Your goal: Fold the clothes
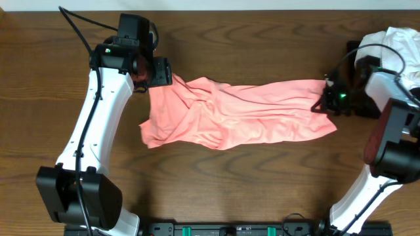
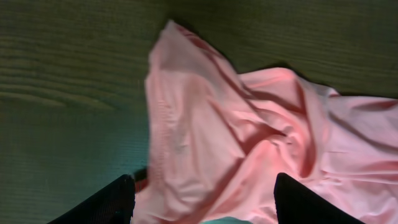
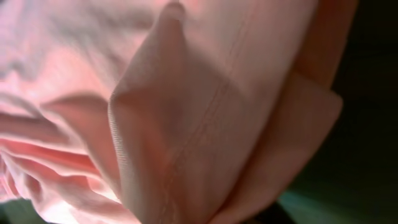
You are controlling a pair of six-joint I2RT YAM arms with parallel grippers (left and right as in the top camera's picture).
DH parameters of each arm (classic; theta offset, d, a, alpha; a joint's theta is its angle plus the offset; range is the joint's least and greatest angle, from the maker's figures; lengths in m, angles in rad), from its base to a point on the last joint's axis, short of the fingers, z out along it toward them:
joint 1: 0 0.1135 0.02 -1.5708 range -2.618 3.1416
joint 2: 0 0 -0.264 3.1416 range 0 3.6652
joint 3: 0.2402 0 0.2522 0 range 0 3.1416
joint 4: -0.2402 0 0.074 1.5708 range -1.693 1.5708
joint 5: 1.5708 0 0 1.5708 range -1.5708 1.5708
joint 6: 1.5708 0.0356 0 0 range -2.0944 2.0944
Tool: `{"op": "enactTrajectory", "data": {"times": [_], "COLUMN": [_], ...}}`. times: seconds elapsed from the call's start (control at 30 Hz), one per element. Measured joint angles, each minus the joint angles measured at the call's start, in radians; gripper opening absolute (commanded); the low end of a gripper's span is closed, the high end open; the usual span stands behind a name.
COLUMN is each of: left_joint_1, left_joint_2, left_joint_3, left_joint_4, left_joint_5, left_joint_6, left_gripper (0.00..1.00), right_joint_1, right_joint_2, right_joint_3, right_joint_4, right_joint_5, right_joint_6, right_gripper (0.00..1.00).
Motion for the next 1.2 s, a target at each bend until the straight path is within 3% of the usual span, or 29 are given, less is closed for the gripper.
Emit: {"op": "enactTrajectory", "data": {"times": [0.37, 0.97, 1.03, 1.2], "left_joint_1": [0.0, 0.0, 0.0, 0.0], "left_joint_2": [0.0, 0.0, 0.0, 0.0], "left_joint_3": [0.0, 0.0, 0.0, 0.0], "left_joint_4": [0.0, 0.0, 0.0, 0.0], "left_joint_5": [0.0, 0.0, 0.0, 0.0], "left_joint_6": [0.0, 0.0, 0.0, 0.0], "left_gripper": [0.72, 0.72, 0.72, 0.72], "right_joint_1": [-0.016, 0.439, 0.477, 0.546], "right_joint_2": [0.001, 0.001, 0.001, 0.001], "right_joint_3": [0.201, 0.222, 0.222, 0.222], "right_joint_4": [-0.18, -0.216, -0.21, -0.193], "right_joint_5": [0.018, 0.17, 0.19, 0.222], "right_joint_6": [-0.002, 0.221, 0.246, 0.295], "right_gripper": [0.01, 0.03, 0.13, 0.57]}}
